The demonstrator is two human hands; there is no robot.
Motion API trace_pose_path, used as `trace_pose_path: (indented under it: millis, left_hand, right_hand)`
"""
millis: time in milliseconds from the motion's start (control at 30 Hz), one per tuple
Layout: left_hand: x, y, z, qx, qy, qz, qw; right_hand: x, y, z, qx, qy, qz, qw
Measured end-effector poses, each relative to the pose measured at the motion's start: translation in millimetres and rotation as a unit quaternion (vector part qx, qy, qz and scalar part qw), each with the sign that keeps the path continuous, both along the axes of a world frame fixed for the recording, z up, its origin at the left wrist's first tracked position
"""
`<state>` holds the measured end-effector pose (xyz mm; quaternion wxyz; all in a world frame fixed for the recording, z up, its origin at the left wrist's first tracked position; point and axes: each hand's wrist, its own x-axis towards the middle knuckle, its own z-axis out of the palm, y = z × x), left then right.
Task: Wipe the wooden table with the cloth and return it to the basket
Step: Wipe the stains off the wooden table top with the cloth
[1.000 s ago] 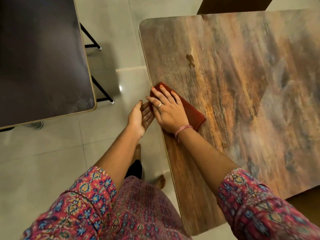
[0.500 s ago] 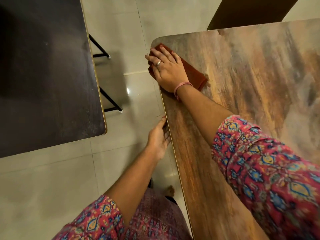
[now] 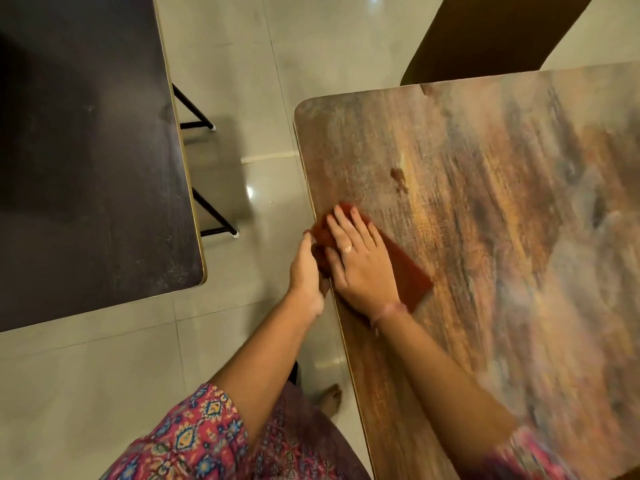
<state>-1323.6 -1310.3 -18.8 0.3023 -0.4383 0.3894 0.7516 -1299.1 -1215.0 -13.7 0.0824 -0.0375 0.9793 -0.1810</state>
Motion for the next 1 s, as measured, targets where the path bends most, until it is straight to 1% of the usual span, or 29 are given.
trace_pose_path:
  millis: [67, 133, 200, 233, 300, 400, 533, 667, 733, 833, 900, 1000]
  left_hand:
    - [-5, 3, 4, 0.011, -0.004, 0.007, 1.000]
    - [-9, 7, 6, -0.004, 0.003, -0.006, 1.000]
    - [-12, 12, 6, -0.032, 0.011, -0.016, 0.999]
    - [-13, 15, 5, -0.047, 0.013, -0.022, 0.999]
    - [-15, 19, 3, -0.081, 0.024, -0.031, 0.996]
    - [-18, 24, 0, -0.115, 0.040, -0.026, 0.992]
    - [-20, 27, -6, -0.132, 0.054, -0.015, 0.990]
    - [-27, 29, -7, -0.188, 0.058, -0.033, 0.980]
    - [-31, 31, -8, -0.220, 0.067, -0.043, 0.972]
    - [-37, 34, -10, -0.279, 0.086, -0.055, 0.955]
    - [-39, 36, -13, -0.316, 0.101, -0.052, 0.942]
    - [-39, 38, -20, -0.361, 0.112, -0.053, 0.924]
  right_hand:
    - [69, 8, 3, 0.003, -0.017, -0.014, 1.000]
    - [127, 16, 4, 0.008, -0.024, -0.018, 1.000]
    - [160, 22, 3, 0.013, -0.026, -0.007, 1.000]
    - [164, 23, 2, 0.012, -0.026, -0.004, 1.000]
    - [152, 24, 0, 0.009, -0.019, -0.007, 1.000]
    - [106, 24, -4, 0.021, 0.006, -0.025, 0.999]
    - [24, 36, -9, 0.028, 0.032, -0.042, 0.998]
    - [-76, 57, -9, 0.022, 0.036, -0.094, 0.995]
    - [-107, 59, -9, 0.025, 0.033, -0.115, 0.992]
    - [-102, 52, -9, 0.034, 0.034, -0.113, 0.992]
    - [-66, 45, -8, 0.048, 0.034, -0.095, 0.994]
    - [13, 33, -5, 0.050, 0.018, -0.094, 0.994]
